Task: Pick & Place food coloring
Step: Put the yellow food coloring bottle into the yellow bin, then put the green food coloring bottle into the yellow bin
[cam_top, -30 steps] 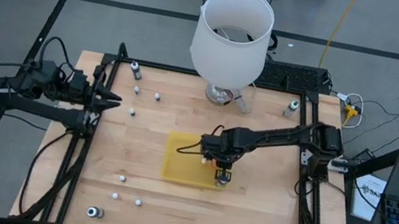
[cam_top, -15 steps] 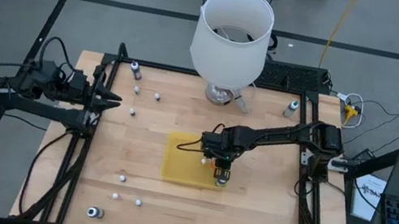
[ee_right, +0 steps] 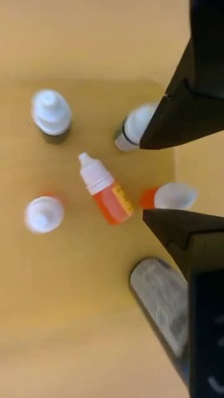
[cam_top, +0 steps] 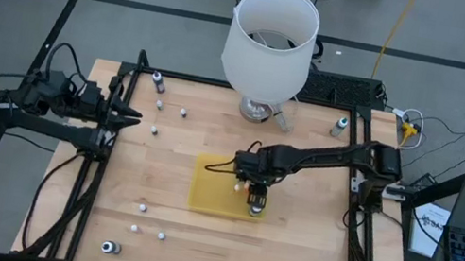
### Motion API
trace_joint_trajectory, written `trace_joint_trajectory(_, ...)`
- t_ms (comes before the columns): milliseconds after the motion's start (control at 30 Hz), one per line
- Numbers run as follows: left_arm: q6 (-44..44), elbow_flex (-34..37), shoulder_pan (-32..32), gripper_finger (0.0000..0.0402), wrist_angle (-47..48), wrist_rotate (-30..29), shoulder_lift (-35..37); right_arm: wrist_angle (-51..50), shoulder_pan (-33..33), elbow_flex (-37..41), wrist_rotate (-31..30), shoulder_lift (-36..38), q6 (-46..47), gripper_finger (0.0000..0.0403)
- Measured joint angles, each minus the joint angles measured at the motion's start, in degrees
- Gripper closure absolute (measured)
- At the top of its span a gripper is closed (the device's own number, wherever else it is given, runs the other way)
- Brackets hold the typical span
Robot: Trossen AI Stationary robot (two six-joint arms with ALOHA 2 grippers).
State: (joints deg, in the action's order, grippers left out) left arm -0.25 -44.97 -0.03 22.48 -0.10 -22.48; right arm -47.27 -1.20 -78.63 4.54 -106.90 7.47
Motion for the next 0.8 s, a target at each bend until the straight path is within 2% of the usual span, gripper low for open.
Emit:
trace_joint_trajectory(267,0.0,0.0,0.0,0.0334,0.0,0.0,0.0,0.4,0.0,-0.5,0.0,5.8,3.7,0.0254)
trace_joint_trajectory(500,0.0,0.0,0.0,0.0334,0.0,0.0,0.0,-4.0,0.0,-0.5,-0.5,13.2,6.3,0.0259)
trace_joint_trajectory(667,0.0,0.0,0.0,0.0334,0.0,0.0,0.0,-12.0,0.0,-0.5,-9.0,19.1,8.1,0.0259)
trace_joint_trajectory(800,0.0,0.0,0.0,0.0334,0.0,0.0,0.0,-20.8,1.0,-0.5,-20.4,23.4,12.4,0.0255)
